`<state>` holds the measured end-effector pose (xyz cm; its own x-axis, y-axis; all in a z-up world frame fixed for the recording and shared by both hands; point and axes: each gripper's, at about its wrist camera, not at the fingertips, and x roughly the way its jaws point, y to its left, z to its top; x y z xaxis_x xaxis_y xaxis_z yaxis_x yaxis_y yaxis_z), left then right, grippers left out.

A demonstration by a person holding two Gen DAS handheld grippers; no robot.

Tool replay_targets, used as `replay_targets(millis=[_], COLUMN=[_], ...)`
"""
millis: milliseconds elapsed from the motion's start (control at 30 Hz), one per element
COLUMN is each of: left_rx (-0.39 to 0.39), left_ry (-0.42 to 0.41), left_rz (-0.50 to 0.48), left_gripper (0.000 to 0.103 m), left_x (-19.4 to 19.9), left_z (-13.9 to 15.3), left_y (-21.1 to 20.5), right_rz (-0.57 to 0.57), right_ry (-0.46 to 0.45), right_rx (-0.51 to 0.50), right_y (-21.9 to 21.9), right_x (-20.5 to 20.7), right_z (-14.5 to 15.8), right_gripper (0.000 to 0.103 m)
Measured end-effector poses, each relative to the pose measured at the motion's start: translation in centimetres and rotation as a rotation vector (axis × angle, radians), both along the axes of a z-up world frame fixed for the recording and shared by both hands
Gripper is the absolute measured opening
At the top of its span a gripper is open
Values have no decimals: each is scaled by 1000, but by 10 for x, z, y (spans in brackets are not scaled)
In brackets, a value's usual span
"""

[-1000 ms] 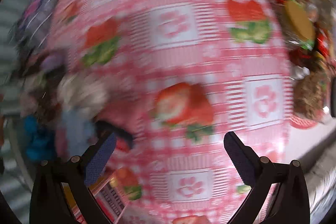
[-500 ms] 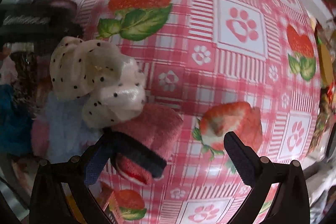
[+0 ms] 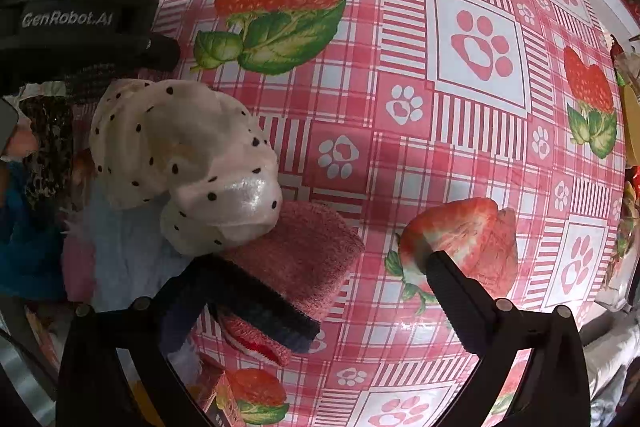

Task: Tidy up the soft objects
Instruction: 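Grasp the dark striped knit hat with the left gripper while the right gripper grasps the pink knit sock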

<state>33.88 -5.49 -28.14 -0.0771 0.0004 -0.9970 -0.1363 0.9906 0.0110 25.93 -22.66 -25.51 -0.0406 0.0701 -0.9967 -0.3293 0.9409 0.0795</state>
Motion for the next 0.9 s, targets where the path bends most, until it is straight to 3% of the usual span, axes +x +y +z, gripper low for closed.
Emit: replay_targets(millis=[33, 133, 167, 200, 267, 400, 633, 900], left_rx=[0, 1, 1, 12, 8, 15, 4, 0], left_ry=[0, -32, -41, -45, -50, -125, -186, -236], left_rz=[-2, -49, -73, -98, -117, -120, -72, -57], left_gripper=[100, 82, 64, 43, 41, 41, 41, 41], left_x=[1, 2, 1, 1, -5, -13, -42, -79], left_z=[2, 14, 19, 23, 32, 59, 96, 130], left_y=[-3, -12, -16, -20, -24, -23, -10, -1], right_rz=[8, 48, 50, 44, 21, -35, -158, -145], right_ry=[-9, -21, -9, 1, 16, 6, -7, -50], right_rx=[8, 52, 71, 77, 87, 134, 180, 209], right_y=[0, 7, 9, 10, 7, -11, -52, -54], right_x=[5, -1, -3, -4, -4, -3, -1, -13], right_z=[-5, 9, 12, 14, 17, 34, 61, 92], right_gripper=[96, 60, 41, 35, 29, 28, 28, 28])
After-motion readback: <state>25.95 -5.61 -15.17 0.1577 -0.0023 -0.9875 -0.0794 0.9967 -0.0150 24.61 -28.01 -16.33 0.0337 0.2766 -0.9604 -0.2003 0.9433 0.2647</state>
